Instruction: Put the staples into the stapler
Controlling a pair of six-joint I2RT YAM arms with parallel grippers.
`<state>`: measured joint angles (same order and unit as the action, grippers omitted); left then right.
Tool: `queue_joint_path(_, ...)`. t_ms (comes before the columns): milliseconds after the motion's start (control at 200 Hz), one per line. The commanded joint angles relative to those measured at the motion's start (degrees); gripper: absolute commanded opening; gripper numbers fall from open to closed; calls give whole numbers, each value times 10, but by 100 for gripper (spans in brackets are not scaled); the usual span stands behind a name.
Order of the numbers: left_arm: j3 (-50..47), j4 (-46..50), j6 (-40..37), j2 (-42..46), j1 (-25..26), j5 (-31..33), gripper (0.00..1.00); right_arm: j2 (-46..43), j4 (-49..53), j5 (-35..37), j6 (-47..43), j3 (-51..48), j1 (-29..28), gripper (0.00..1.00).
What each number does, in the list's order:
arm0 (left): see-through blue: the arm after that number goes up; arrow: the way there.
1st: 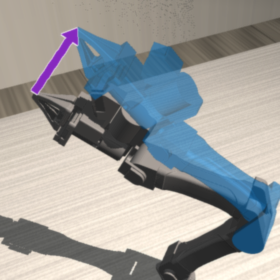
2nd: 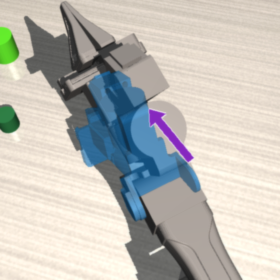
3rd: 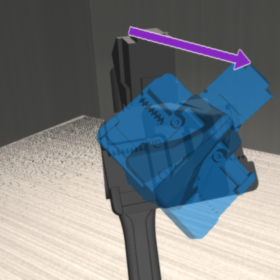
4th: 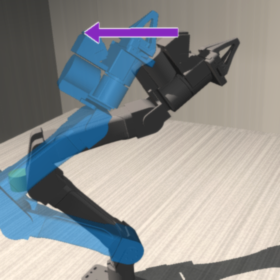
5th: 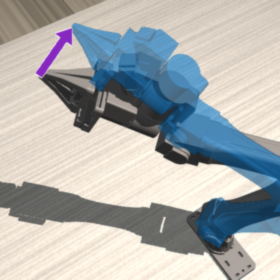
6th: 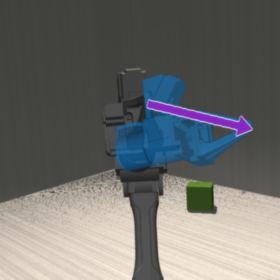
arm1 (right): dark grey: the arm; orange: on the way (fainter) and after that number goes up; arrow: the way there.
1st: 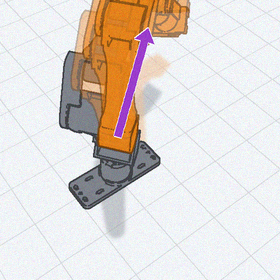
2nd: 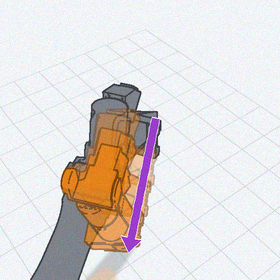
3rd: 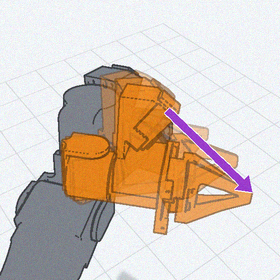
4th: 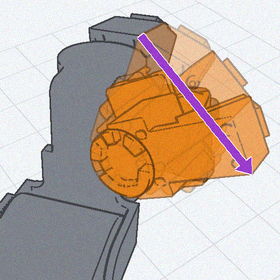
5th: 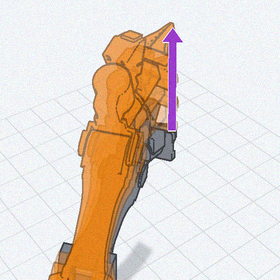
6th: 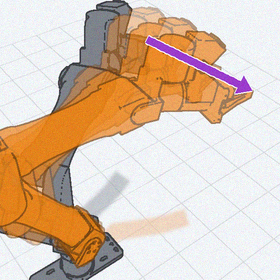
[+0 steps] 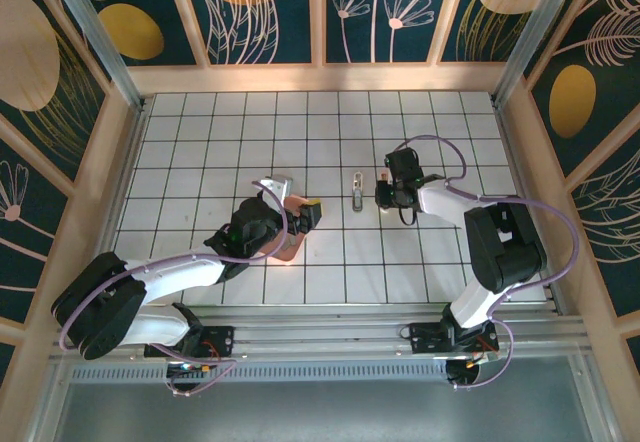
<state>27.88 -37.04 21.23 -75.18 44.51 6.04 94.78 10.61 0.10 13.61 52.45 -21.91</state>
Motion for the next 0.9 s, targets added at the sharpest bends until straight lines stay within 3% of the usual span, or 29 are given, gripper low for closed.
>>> queue_joint_path(0, 14, 1, -7, 3, -3, -8, 94, -20, 15, -5, -2, 18, -4, 30)
queue_joint_path(470, 91, 44, -11, -42, -2, -43, 95, -79, 6, -119, 70, -7, 61, 31)
queue_joint_path(736, 274, 175, -33, -159, -2, -137, 95, -155, -60, -254, 153, -102, 150, 32)
queue_joint_path(896, 432, 280, -45, -257, -2, -191, 93, -177, -98, -303, 191, -149, 178, 33)
